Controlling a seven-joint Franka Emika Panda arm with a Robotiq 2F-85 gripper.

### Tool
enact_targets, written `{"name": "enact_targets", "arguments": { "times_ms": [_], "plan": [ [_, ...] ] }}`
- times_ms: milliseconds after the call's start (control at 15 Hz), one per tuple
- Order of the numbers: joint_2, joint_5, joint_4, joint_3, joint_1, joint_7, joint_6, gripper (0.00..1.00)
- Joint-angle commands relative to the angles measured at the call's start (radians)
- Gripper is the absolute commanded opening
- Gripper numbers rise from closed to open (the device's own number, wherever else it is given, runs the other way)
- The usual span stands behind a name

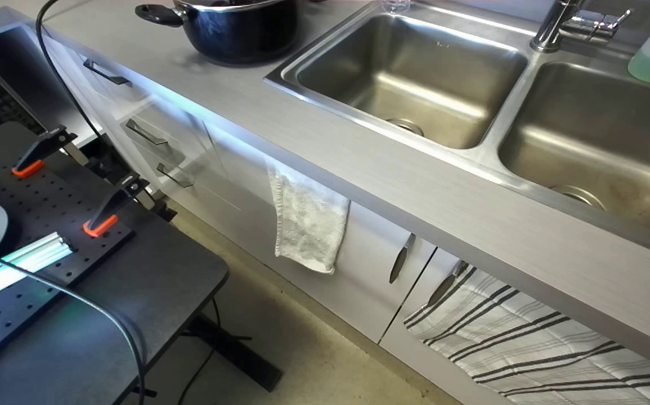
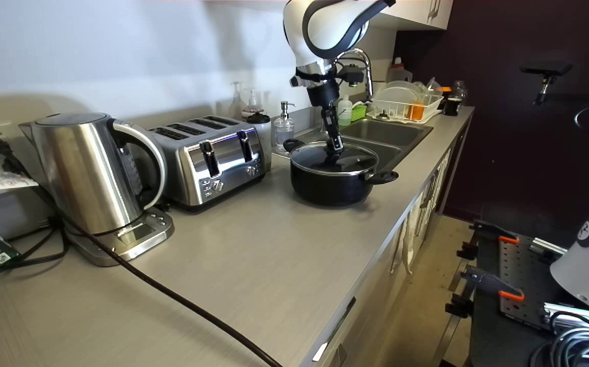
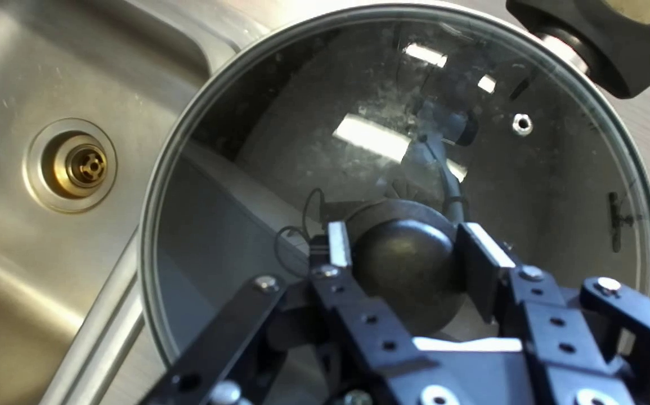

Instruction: Put the glass lid on the black pot.

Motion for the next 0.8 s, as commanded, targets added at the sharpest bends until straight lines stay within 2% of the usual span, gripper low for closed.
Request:
{"name": "enact_targets", "arguments": {
  "times_ms": [0,67,133,333,400,600,733],
  "plan": [
    [0.006,0.009,0.034,0.001,0.001,0.009,-0.05,0.25],
    [0.003,0.014,0.031,0.003,-0.001,0.006,-0.046,0.75],
    [-0.006,0.021,0.024,0.005,-0.004,0.001,-0.039,0.77],
    [-0.042,0.033,-0.004,0.009,-0.005,-0.006,-0.018,0.97],
    [-0.067,0.032,-0.027,0.011,-0.004,-0.007,-0.003,1.0],
    [-0.134,0.03,-0.093,0.02,-0.001,-0.014,0.042,1.0],
    [-0.202,0.022,-0.178,0.026,0.003,-0.017,0.101,1.0]
  ]
}}
